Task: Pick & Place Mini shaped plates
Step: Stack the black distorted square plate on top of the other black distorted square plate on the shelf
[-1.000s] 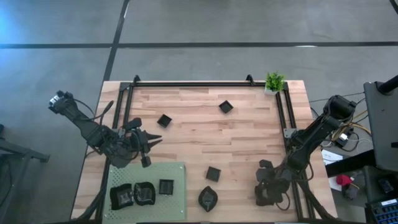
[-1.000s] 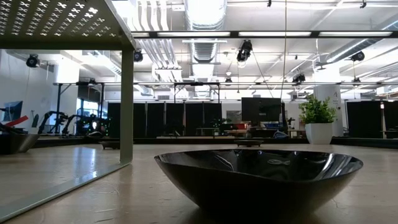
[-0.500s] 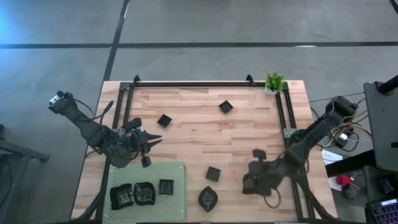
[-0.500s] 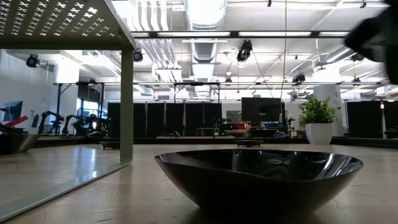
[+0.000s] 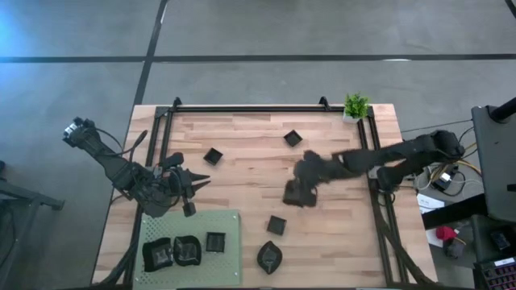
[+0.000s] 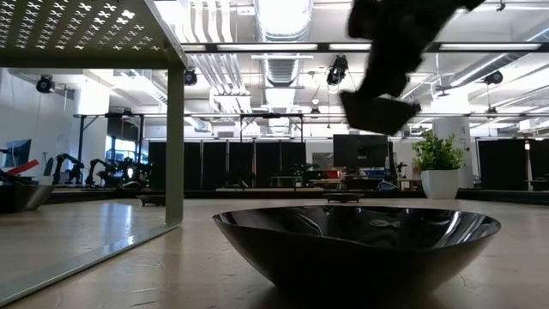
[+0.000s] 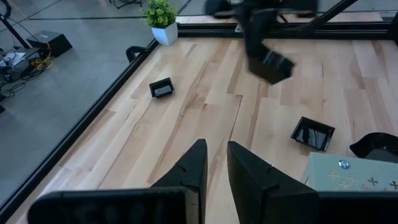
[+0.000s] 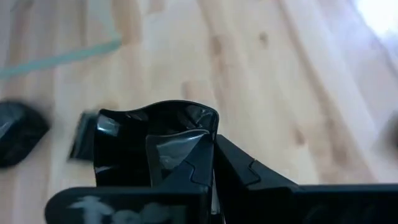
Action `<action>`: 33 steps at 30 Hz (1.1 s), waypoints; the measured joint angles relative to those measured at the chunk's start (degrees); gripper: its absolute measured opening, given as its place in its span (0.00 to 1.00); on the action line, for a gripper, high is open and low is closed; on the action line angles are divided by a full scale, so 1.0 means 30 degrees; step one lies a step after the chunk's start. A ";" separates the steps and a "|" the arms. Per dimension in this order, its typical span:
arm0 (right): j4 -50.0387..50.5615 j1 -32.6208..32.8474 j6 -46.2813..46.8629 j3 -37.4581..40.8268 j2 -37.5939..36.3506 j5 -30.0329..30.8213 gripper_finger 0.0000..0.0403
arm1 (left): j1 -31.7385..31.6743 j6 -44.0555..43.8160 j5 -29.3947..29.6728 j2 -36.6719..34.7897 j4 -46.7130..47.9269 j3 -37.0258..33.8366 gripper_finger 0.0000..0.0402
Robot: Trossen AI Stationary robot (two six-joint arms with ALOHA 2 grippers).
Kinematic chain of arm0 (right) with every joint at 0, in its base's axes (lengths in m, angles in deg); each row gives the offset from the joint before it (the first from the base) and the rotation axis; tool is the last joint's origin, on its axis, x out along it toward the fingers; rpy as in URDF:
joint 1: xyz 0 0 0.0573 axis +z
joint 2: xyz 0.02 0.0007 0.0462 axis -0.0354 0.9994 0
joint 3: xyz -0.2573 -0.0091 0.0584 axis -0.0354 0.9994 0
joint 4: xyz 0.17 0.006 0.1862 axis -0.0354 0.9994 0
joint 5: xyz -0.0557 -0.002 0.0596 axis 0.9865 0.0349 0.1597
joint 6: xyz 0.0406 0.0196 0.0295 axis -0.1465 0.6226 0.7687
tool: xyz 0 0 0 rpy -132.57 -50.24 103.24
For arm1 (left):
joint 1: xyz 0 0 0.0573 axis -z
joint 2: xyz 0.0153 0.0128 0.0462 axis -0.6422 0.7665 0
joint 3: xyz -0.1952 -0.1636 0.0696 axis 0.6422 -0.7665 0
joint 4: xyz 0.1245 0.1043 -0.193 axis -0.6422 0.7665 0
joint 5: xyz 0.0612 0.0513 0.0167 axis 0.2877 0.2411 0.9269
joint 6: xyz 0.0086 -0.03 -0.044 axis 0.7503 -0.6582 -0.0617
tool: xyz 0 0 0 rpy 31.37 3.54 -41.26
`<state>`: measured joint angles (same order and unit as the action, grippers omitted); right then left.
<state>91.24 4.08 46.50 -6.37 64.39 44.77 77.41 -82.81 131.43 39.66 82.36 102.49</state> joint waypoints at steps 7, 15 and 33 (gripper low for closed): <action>-0.0380 -0.4309 -0.2546 -0.2484 0.3819 -0.3542 0.02 | 0.0006 -0.0015 0.0000 0.0000 -0.0068 0.0000 0.14; -0.0023 -0.6380 -0.4195 -0.6501 0.8427 -0.6920 0.02 | 0.0000 -0.0042 -0.0002 0.0000 -0.0072 0.0000 0.14; 0.1415 -0.6657 -0.6275 -1.1313 1.4187 -0.7587 0.02 | 0.0007 -0.0023 -0.0160 0.0270 -0.0067 0.0000 0.14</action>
<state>95.48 -15.89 27.67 -40.31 106.95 22.01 77.43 -82.88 130.95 40.47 82.16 102.49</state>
